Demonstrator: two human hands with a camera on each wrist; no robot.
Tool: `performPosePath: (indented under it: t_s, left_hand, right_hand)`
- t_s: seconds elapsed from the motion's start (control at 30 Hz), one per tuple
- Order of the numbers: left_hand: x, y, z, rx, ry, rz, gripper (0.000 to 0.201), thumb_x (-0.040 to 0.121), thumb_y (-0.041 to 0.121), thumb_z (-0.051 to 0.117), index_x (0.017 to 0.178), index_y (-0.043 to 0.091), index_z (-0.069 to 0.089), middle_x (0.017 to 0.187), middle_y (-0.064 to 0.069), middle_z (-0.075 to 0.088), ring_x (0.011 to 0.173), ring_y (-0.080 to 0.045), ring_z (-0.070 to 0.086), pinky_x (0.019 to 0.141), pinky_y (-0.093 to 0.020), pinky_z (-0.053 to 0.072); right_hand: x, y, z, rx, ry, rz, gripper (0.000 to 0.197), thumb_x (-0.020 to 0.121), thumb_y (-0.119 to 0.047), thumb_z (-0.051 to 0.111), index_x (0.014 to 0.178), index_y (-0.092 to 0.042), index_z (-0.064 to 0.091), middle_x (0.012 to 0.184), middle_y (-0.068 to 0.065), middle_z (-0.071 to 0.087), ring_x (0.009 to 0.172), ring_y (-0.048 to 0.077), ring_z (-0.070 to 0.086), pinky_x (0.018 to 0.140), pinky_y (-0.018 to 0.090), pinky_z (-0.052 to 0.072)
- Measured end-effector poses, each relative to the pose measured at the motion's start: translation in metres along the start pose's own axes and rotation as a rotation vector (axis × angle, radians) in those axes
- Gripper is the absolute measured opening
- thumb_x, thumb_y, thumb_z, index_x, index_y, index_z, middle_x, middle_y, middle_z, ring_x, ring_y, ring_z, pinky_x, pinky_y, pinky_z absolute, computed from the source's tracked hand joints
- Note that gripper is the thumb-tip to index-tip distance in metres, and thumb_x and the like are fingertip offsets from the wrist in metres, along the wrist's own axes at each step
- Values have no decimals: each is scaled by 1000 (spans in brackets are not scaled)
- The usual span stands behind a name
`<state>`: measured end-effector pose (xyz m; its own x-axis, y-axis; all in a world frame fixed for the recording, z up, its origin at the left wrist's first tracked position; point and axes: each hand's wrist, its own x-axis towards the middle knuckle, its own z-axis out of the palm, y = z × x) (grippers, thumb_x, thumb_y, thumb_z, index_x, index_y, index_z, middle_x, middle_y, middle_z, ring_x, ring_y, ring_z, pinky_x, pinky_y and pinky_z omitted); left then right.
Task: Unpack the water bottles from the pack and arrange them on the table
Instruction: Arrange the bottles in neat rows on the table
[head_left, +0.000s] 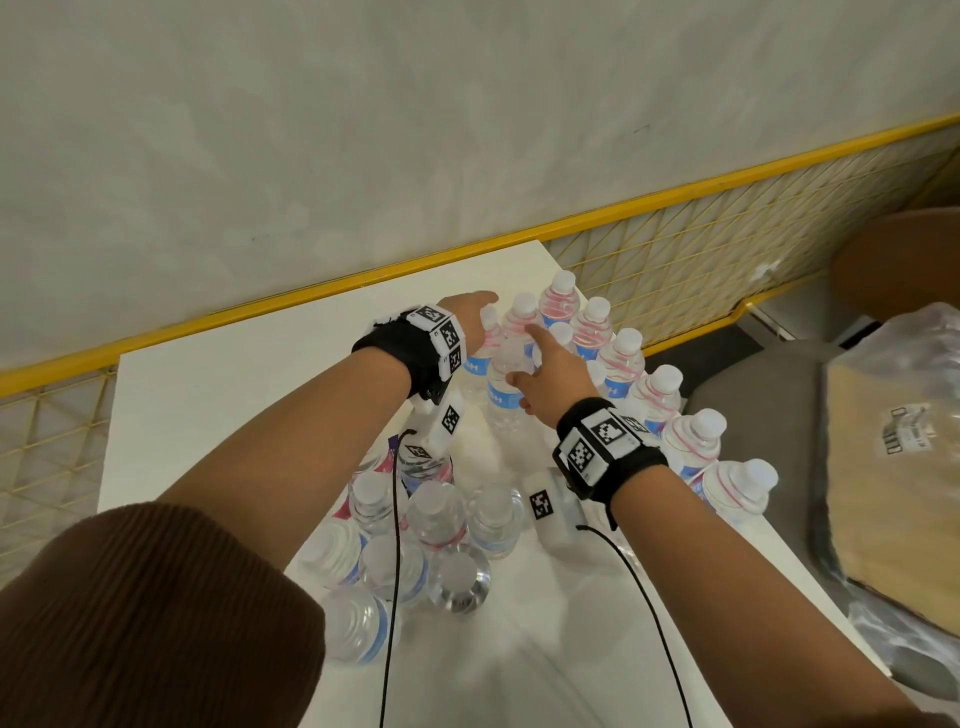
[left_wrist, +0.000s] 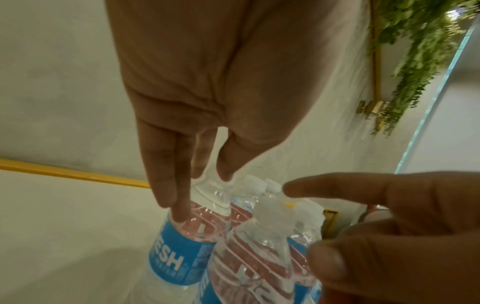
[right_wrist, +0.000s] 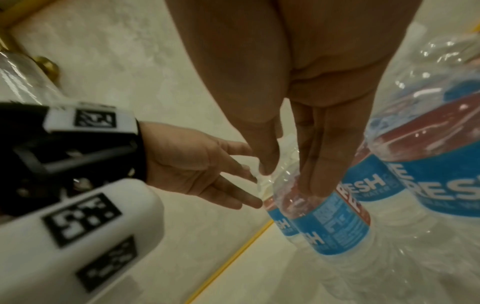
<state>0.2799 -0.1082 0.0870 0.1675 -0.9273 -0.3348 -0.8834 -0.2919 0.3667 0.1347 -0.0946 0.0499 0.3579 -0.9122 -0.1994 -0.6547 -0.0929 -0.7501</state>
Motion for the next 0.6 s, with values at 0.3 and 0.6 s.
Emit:
performPosePath:
  t_s: [0.3,0.6]
  left_hand:
    - [-48,16,6,80,-7,124,28,83,13,63,110,14,56,113,-10,52,90,-26,56,72,-28,42]
    - [-92,27,40,361,-522,219,55,79,49,68,128,29,52,120,-3,62,107,-19,61,98,-35,48]
  right_hand:
    - [-91,33,-6,16,-182,-75,8,90,-14,56,94,-14,63,84,0,64,76,15,61,73,27,50]
    - [-158,38,17,8,-314,-125,26,82,-47,64,101,-29,60,86,-5,66,73,8,58,77,25,49]
